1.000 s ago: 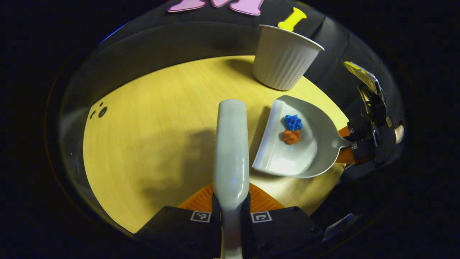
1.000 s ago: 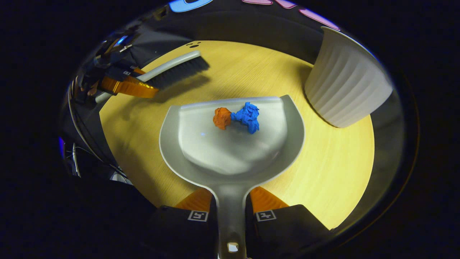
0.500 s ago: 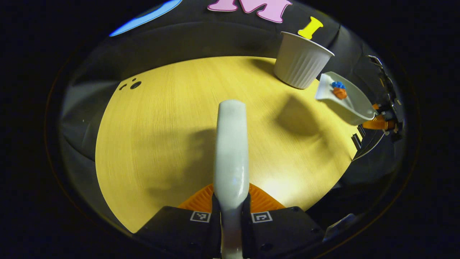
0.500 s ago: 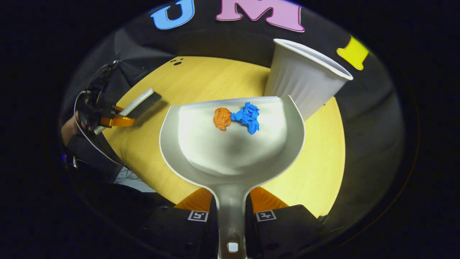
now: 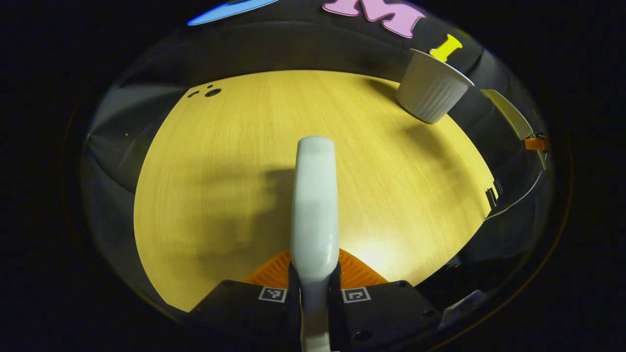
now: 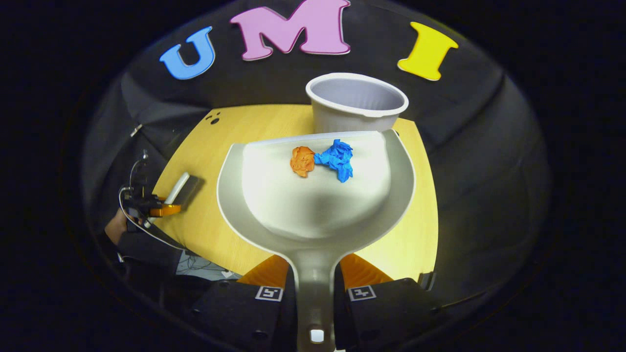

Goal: Pick up the small broom and dustpan from the desktop, sweep the trash into the dustpan with the broom, and then empty the trash into the garbage bin.

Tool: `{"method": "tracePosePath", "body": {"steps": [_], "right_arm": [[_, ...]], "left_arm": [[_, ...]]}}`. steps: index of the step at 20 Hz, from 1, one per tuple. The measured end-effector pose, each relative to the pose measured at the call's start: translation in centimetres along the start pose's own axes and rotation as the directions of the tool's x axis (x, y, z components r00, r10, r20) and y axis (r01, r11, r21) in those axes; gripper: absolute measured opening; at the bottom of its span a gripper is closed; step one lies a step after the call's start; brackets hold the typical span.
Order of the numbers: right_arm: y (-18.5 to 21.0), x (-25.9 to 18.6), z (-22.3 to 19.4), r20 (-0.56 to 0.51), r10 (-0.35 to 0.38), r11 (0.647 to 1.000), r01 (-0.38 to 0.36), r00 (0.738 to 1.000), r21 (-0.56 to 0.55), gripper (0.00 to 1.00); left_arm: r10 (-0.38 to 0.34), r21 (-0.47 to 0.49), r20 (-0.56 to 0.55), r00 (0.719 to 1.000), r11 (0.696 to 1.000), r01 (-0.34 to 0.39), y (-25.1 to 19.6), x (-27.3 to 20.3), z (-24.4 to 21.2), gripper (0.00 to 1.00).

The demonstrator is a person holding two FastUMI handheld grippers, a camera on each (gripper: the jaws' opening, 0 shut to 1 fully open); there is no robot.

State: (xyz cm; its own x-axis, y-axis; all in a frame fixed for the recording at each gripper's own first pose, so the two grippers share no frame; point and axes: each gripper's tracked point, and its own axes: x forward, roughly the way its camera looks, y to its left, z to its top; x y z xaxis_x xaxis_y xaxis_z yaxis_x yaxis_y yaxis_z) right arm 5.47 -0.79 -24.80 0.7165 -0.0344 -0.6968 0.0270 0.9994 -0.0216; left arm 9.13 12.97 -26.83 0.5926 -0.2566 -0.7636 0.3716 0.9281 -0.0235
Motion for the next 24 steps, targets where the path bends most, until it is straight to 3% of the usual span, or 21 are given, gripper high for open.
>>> {"method": "tracePosePath", "body": {"steps": [6, 15, 21, 22, 23, 24], "right_arm": [[-0.2, 2.2, 2.0, 0.077, -0.108, 0.994, 0.105, 0.991, 0.039, 0.33], [-0.6, 5.8, 4.8, 0.148, -0.256, 0.965, 0.242, 0.955, 0.104, 0.33], [0.3, 4.5, 4.4, 0.162, -0.341, 0.94, 0.34, 0.926, 0.036, 0.29], [-0.1, 4.8, 4.8, 0.162, -0.355, 0.934, 0.358, 0.921, 0.01, 0.37], [-0.2, 5.1, 4.9, 0.162, -0.37, 0.926, 0.378, 0.915, -0.022, 0.29], [-0.1, 6.3, 5.4, 0.162, -0.384, 0.917, 0.396, 0.909, -0.053, 0.33]], "left_arm": [[0.008, -0.047, 0.039, 0.999, 0.999, -0.006, 1.7, -1.2, 1.3, 0.27], [0.038, -0.007, 0.043, 0.998, 0.999, -0.037, 3.3, -2.0, 2.8, 0.27], [0.049, -0.016, 0.049, 0.998, 0.999, -0.048, 3.8, -2.5, 4.3, 0.27], [0.052, -0.019, 0.05, 0.997, 0.998, -0.052, 3.9, -2.5, 4.5, 0.27], [0.055, -0.026, 0.051, 0.997, 0.998, -0.054, 4.0, -2.5, 4.7, 0.27], [0.057, -0.035, 0.052, 0.997, 0.998, -0.056, 4.0, -2.5, 4.8, 0.27]]}}
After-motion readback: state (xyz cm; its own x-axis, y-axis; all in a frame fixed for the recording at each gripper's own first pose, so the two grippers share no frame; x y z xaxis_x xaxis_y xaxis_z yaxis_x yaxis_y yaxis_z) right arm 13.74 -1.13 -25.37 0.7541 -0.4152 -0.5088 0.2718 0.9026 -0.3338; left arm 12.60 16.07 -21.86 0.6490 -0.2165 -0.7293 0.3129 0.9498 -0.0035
